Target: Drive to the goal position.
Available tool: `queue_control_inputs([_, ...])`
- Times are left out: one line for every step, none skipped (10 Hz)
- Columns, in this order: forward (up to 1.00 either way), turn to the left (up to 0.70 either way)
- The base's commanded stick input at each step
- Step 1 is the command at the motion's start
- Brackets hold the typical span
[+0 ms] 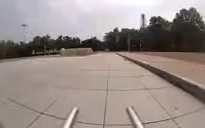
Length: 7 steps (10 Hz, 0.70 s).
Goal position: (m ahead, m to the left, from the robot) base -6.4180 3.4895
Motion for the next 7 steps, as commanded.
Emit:
queue_control_inputs([0.00, 0.70])
queue_control_inputs([0.00, 0.70])
queue_control_inputs([0.00, 0.70])
queue_control_inputs([0.00, 0.70])
queue_control_inputs([0.00, 0.70])
queue_control_inputs([0.00, 0.70])
queue_control_inputs([0.00, 0.70])
